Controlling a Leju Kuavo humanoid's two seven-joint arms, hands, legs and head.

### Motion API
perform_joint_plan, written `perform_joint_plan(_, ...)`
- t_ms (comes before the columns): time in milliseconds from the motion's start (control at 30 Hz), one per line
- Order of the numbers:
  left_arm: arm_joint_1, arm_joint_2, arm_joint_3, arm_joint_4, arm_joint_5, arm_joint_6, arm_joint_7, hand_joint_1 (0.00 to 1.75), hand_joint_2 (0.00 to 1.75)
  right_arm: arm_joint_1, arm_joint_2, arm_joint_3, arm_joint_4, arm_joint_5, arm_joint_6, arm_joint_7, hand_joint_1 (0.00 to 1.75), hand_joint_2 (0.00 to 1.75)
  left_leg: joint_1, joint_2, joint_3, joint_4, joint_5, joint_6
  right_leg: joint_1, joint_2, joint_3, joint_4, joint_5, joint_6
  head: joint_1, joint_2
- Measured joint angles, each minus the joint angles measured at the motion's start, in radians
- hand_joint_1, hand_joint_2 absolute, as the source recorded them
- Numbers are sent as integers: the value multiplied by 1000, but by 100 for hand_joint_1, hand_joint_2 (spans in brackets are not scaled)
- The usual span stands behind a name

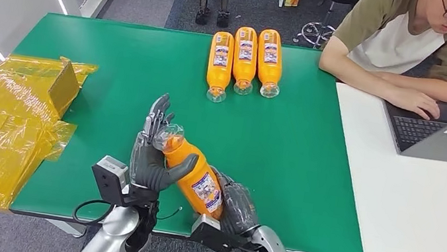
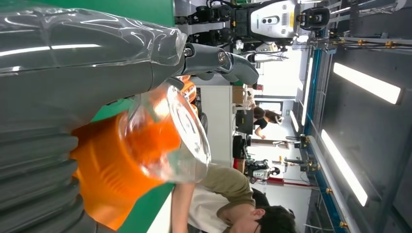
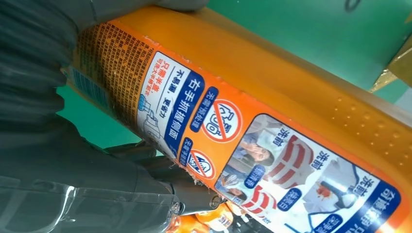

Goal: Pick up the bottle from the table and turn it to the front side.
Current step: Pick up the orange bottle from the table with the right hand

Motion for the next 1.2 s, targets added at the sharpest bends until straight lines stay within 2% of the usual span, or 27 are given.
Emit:
perform_joint_plan(233, -14, -4, 0, 11, 2, -11, -3, 0, 175, 30, -17, -7, -46, 39, -11, -16, 175, 175, 0, 0, 0, 0, 0, 0, 0, 0, 0, 0, 0, 0, 0, 0)
perform_joint_plan(367, -22, -6, 0, 16, 0, -29, -3, 0, 175, 37, -22, -17, -61, 68, -55, -42, 175, 175, 0, 0, 0, 0, 0, 0, 0, 0, 0, 0, 0, 0, 0, 0)
perform_joint_plan(700, -51, -14, -8, 32, -3, -139, -8, 0, 175, 33, -22, -50, -65, 95, -145, -97, 175, 175, 0, -1, -1, 0, 0, 0, 0, -1, 0, 0, 0, 0, 0, 0)
perform_joint_plan(933, -53, -15, -19, 34, -20, -202, -10, 0, 175, 29, -21, -59, -68, 150, -206, -96, 175, 175, 0, -1, -1, 0, 0, 0, 0, -1, 0, 0, 0, 0, 0, 0)
perform_joint_plan(1167, -54, -15, -28, 34, -48, -228, -8, 0, 175, 36, -21, -68, -79, 186, -209, -71, 175, 175, 0, -1, -1, 0, 0, 0, 0, -1, 0, 0, 0, 0, 0, 0)
perform_joint_plan(1200, -55, -15, -31, 34, -50, -230, -8, 30, 175, 38, -21, -69, -81, 189, -208, -69, 175, 175, 0, -1, -1, 0, 0, 0, 0, -1, 0, 0, 0, 0, 0, 0)
